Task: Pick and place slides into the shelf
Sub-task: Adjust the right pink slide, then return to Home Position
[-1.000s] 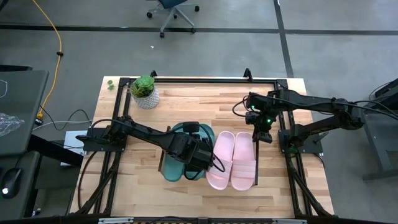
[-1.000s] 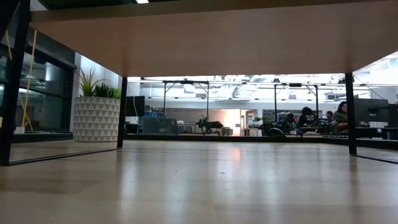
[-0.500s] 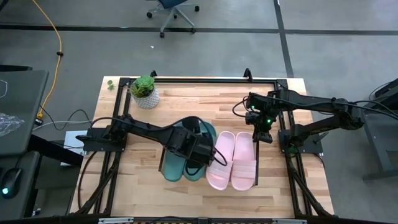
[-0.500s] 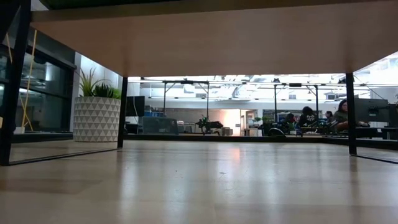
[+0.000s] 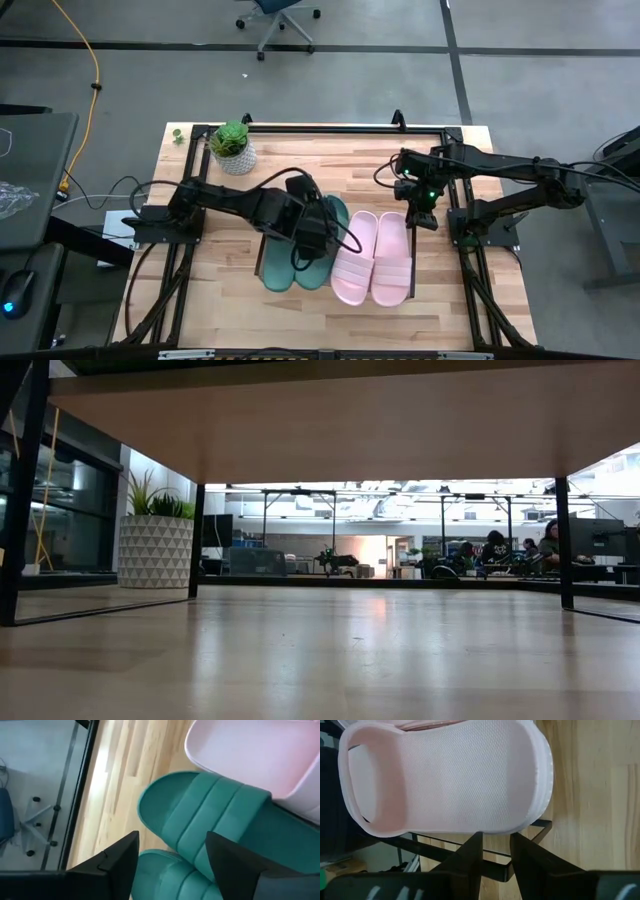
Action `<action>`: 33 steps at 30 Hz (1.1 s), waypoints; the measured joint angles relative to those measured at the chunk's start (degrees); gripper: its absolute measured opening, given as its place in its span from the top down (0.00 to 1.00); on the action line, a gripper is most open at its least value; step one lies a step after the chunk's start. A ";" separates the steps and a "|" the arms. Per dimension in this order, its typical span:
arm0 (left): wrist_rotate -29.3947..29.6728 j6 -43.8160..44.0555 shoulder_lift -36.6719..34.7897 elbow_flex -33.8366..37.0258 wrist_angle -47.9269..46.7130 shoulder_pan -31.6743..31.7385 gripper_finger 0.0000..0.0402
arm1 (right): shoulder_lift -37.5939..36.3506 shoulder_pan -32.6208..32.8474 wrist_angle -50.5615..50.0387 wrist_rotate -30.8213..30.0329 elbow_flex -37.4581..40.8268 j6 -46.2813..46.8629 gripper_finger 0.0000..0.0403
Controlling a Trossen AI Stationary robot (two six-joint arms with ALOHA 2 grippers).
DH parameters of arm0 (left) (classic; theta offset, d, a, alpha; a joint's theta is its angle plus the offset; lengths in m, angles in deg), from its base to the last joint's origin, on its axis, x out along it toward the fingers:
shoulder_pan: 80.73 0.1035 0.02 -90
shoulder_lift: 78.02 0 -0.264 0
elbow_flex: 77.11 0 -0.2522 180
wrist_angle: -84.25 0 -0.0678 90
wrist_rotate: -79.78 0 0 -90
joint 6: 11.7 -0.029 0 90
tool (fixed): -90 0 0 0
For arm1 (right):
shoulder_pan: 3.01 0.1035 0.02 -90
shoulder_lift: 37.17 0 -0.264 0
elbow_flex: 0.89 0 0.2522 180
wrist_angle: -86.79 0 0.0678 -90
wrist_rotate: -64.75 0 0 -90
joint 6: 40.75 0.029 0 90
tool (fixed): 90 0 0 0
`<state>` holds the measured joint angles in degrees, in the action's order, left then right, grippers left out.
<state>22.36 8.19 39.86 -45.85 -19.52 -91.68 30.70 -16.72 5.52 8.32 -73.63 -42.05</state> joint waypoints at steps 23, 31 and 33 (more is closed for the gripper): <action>-4.20 -12.95 -9.48 -0.02 0.09 7.59 0.80 | -0.12 -0.13 5.46 -2.46 -2.52 3.23 0.78; -3.54 -18.74 -11.06 -0.02 -0.01 8.51 0.98 | -0.14 -0.92 5.16 -12.66 -4.28 8.32 0.78; -3.71 -20.67 -10.97 -0.02 -0.01 8.45 0.96 | -0.14 -1.44 5.12 -13.62 -4.28 9.18 0.78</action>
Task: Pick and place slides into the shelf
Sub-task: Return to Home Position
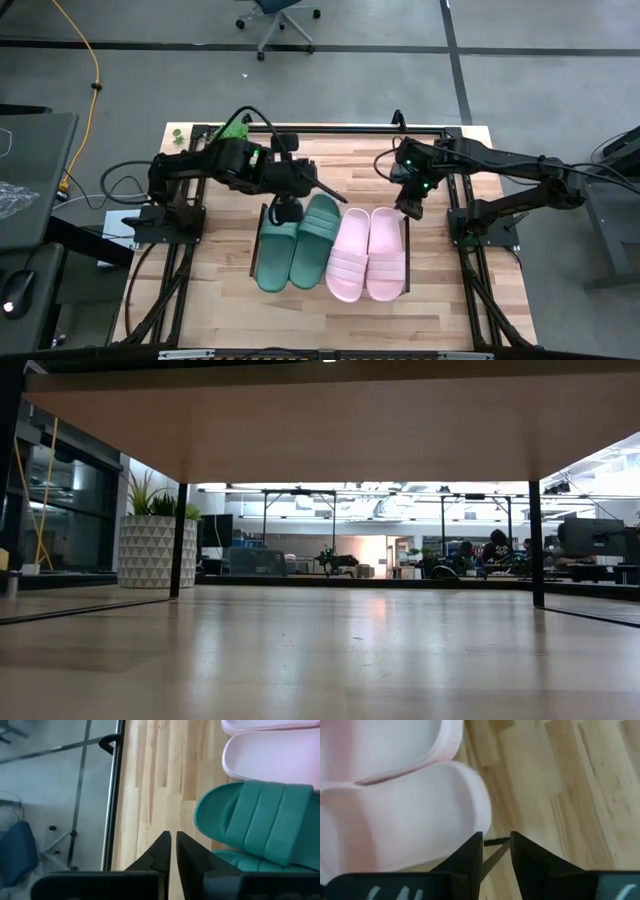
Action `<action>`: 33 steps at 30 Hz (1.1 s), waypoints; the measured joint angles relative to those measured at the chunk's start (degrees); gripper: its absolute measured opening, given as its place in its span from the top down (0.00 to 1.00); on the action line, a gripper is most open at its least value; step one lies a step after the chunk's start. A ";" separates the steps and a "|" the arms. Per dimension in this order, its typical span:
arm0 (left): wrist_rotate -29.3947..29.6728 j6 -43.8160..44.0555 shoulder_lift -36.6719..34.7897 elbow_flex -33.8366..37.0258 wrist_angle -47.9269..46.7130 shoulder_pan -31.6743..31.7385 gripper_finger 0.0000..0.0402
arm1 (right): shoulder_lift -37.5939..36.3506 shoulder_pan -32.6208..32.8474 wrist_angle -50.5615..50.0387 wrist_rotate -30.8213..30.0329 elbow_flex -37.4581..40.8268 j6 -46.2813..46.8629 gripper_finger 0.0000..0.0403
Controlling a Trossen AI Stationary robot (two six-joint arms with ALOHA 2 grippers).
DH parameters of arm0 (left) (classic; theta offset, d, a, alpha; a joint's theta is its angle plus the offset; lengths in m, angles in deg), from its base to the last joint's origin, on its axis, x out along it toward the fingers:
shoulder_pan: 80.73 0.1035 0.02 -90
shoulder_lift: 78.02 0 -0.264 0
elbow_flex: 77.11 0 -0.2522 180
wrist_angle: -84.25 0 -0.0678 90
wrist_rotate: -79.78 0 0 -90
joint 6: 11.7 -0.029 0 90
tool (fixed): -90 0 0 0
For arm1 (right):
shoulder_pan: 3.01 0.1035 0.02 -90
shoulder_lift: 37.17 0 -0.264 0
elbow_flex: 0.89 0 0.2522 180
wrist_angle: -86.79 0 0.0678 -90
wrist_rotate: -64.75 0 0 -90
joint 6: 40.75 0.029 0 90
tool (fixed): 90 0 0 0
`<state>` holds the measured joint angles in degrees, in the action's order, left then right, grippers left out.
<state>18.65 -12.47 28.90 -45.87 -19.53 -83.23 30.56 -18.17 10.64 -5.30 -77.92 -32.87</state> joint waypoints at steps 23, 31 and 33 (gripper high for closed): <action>0.53 -12.48 -16.68 0.04 1.78 8.60 1.00 | -18.77 -9.63 35.98 -3.26 -0.02 16.73 0.78; -1.19 -17.06 -27.15 0.12 10.48 8.50 1.00 | -23.26 -9.64 50.44 -3.88 -0.02 15.86 0.78; -1.25 -17.44 -29.23 0.16 11.13 8.50 1.00 | -24.77 -9.64 52.96 -5.97 -0.02 14.34 0.78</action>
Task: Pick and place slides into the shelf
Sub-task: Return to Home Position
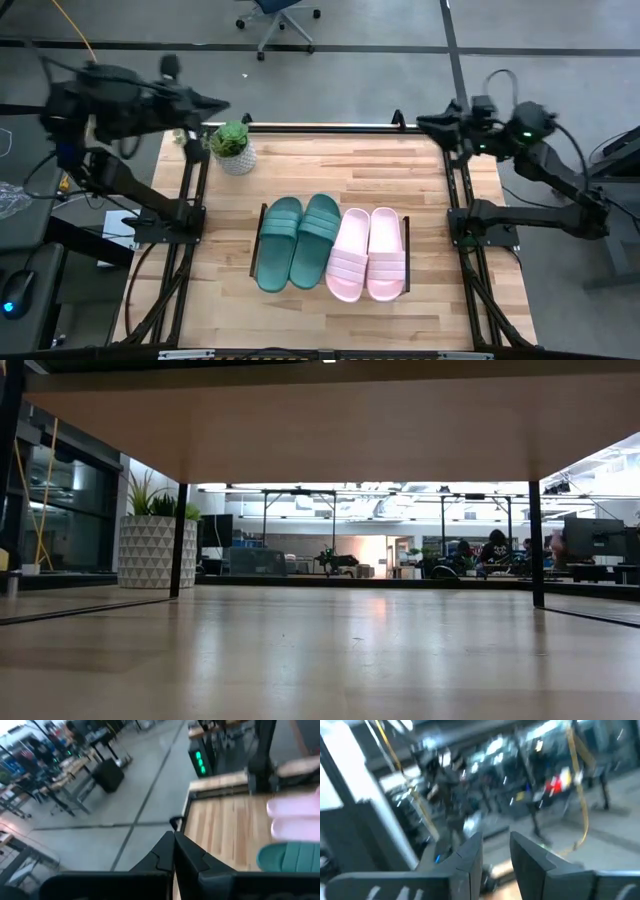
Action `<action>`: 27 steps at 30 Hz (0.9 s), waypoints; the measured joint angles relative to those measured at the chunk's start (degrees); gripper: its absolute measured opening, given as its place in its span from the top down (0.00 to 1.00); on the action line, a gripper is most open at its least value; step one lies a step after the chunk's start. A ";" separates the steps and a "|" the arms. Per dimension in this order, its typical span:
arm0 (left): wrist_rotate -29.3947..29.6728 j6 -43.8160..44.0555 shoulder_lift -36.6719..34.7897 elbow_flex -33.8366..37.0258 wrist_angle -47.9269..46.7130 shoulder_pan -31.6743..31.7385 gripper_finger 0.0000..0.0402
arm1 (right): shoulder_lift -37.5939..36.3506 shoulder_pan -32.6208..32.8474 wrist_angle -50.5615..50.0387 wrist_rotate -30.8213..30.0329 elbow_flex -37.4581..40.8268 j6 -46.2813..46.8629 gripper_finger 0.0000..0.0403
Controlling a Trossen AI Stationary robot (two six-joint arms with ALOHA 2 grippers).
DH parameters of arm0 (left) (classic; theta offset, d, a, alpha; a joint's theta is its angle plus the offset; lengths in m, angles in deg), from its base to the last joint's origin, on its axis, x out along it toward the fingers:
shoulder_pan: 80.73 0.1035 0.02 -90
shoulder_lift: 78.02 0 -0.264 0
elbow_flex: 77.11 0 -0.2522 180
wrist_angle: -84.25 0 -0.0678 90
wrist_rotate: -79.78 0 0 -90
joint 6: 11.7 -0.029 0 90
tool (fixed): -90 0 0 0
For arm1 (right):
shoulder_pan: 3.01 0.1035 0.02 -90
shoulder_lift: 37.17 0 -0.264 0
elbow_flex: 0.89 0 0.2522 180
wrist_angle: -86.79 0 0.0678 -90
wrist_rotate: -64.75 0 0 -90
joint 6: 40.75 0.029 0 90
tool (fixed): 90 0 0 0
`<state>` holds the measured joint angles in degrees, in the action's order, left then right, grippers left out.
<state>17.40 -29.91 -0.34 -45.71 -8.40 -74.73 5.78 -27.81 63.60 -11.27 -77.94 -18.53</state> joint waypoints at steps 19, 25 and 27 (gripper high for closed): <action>-7.15 -1.78 -27.62 39.78 25.89 0.00 1.00 | -20.19 0.07 5.54 -4.33 7.55 1.99 1.00; -8.54 1.17 -41.18 63.79 46.03 0.00 1.00 | -23.04 0.07 24.62 -4.54 21.76 8.67 1.00; -9.06 2.37 -44.97 70.27 51.97 0.00 1.00 | -23.07 0.07 32.42 -4.53 26.68 11.72 1.00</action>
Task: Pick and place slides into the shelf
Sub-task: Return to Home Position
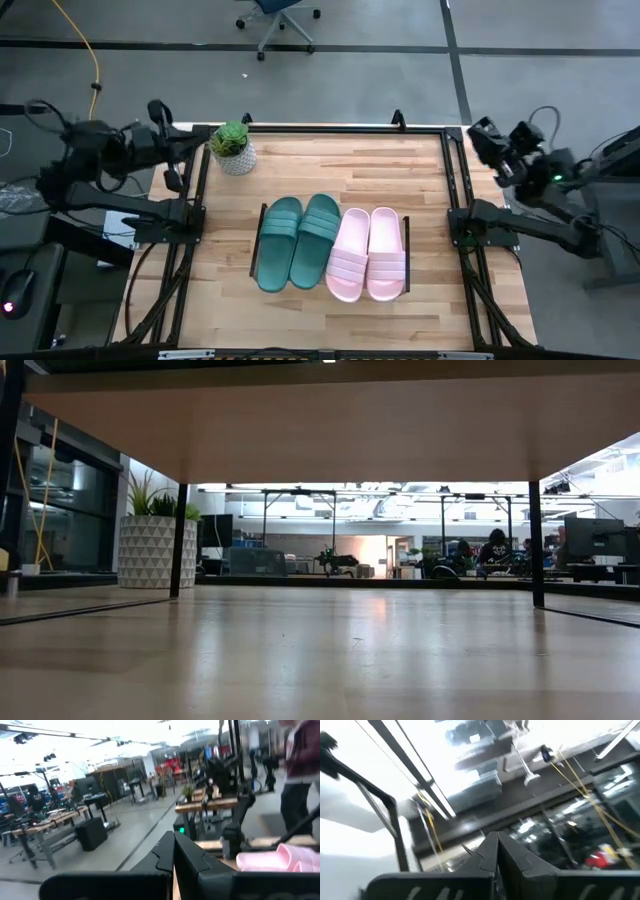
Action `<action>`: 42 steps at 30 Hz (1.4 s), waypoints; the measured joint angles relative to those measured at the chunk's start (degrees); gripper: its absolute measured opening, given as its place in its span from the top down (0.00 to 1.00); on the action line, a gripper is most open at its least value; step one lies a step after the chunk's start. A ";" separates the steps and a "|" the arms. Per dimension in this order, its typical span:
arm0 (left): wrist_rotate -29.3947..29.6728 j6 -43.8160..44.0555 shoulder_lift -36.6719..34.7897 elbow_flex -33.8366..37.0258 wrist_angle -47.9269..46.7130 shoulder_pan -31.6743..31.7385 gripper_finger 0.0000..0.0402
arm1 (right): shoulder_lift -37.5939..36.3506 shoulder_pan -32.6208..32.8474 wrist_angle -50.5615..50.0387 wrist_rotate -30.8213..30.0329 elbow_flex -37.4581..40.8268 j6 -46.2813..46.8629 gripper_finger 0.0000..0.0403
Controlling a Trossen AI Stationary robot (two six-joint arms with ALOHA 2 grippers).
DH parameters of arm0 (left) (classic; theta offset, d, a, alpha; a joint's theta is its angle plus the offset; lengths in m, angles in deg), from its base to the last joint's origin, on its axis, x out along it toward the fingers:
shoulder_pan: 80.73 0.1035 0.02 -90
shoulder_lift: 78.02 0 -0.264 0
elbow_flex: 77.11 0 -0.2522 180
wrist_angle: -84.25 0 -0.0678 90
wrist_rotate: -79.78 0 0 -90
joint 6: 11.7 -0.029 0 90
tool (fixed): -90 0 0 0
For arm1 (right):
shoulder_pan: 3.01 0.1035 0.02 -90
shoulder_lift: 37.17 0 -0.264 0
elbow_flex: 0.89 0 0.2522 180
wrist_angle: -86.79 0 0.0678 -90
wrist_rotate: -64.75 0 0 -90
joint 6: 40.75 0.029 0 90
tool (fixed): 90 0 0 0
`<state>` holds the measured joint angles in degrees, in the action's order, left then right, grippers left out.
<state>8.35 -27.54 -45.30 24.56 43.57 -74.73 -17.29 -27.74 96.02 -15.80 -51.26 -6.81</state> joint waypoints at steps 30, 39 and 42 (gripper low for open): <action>-4.45 11.80 -16.95 47.35 40.29 -0.02 1.00 | 0.01 0.04 23.09 -7.93 20.68 9.63 1.00; -4.65 12.13 -26.41 47.40 27.71 -0.01 1.00 | 0.02 0.04 21.08 -7.73 20.71 8.52 1.00; -4.65 12.15 -28.43 47.40 24.80 -0.01 1.00 | 0.02 0.04 20.31 -7.71 20.71 8.49 1.00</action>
<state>3.70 -15.39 -73.73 71.96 68.37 -74.75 -17.27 -27.70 116.33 -23.51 -30.55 1.68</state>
